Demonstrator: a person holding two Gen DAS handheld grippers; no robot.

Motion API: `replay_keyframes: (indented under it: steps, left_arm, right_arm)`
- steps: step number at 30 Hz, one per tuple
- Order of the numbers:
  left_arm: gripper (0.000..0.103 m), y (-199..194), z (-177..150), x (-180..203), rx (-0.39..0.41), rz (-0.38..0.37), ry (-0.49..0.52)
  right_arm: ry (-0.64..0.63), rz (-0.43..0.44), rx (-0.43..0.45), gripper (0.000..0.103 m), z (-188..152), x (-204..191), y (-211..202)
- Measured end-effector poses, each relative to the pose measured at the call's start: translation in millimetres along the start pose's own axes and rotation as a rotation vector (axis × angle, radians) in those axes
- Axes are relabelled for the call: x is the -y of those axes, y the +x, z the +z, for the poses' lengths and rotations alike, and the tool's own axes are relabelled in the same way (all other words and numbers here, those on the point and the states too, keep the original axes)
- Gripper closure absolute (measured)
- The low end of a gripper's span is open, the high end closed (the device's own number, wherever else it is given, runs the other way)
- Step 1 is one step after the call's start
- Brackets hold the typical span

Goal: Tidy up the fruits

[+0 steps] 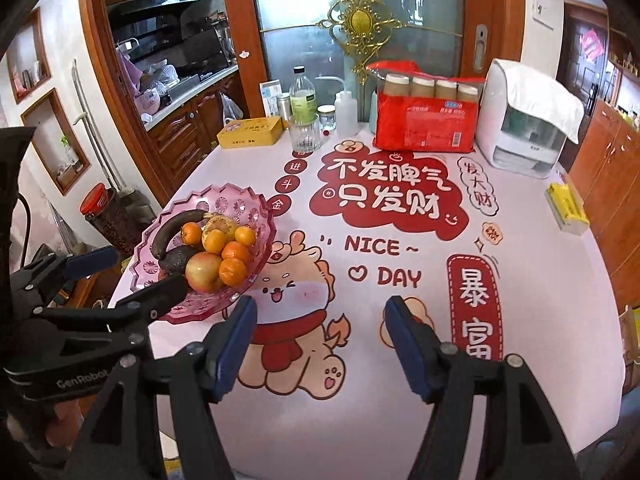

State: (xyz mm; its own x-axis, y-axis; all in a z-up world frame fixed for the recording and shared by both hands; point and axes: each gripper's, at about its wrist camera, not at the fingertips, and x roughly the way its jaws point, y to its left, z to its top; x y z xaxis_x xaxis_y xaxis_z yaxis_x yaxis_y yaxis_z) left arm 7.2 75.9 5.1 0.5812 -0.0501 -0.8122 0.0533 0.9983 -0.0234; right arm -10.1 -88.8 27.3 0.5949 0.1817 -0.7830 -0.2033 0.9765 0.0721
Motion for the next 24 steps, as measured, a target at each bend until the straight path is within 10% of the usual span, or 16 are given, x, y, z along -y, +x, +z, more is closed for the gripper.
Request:
replay_keyframes:
  steps: [24]
  left_arm:
    - [0.012,-3.1,-11.7,27.3,-0.024,0.027,-0.006]
  right_arm:
    - [0.001,0.017,0.002,0.036,-10.5,19.0,-9.0]
